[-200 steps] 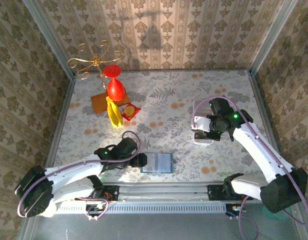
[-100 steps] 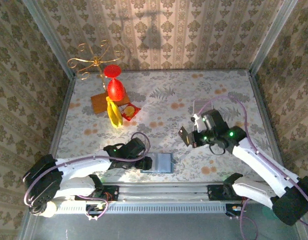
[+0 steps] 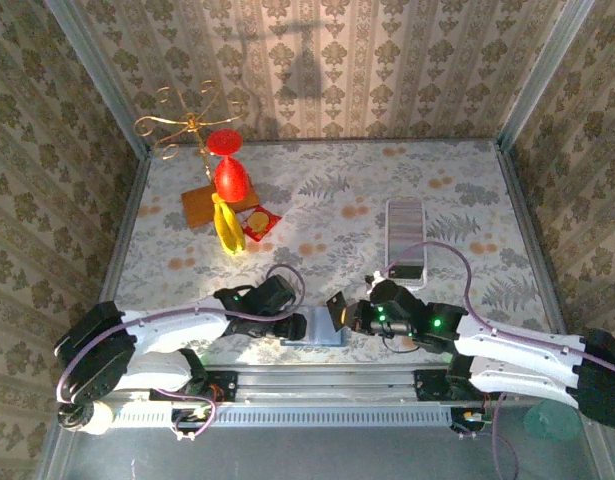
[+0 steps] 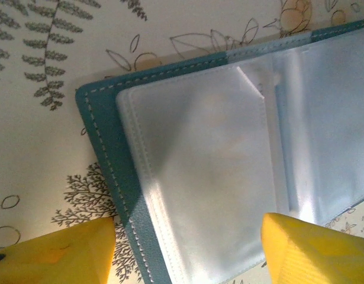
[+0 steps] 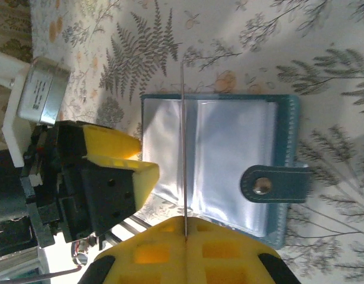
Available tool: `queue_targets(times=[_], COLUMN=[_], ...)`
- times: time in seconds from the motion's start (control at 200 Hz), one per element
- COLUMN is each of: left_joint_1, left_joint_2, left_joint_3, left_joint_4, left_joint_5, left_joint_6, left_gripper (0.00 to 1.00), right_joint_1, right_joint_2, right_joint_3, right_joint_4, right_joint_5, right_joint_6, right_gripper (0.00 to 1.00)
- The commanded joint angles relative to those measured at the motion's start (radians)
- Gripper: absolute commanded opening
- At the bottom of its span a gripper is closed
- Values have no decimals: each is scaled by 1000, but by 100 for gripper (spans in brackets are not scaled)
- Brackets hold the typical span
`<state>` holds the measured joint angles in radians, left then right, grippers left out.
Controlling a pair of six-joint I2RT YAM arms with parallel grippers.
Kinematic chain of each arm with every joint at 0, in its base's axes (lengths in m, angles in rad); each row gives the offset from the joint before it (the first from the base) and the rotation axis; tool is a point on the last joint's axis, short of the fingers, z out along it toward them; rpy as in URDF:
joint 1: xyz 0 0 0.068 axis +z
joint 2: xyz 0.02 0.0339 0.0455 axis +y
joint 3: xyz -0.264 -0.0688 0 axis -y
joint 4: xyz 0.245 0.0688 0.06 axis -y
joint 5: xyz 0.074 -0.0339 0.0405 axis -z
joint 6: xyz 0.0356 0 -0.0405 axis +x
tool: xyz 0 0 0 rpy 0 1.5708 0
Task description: Put the credit cards into the card holder
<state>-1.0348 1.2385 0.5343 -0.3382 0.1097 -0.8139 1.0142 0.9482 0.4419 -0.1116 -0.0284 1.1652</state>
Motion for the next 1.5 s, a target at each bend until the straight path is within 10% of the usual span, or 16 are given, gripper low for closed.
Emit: queue_targets(times=[0.0,0.75,1.495], left_joint_1=[-11,-11,-10], left_joint_2=[14,52,52], left_joint_3=[32,9,4], left_joint_4=[-7,-42,-60], left_joint_5=[4,-22,-31], left_joint_6=[6,-48,-52], left_gripper=[66,52,36], right_joint_1=[47,144,146], right_joint_2=[30,303,245], right_joint_3=[-16,13,-57], right_joint_4=[86,248,287], right_joint_5=[93,101,133], right_joint_6=[78,148,136], right_gripper=[0,0,0])
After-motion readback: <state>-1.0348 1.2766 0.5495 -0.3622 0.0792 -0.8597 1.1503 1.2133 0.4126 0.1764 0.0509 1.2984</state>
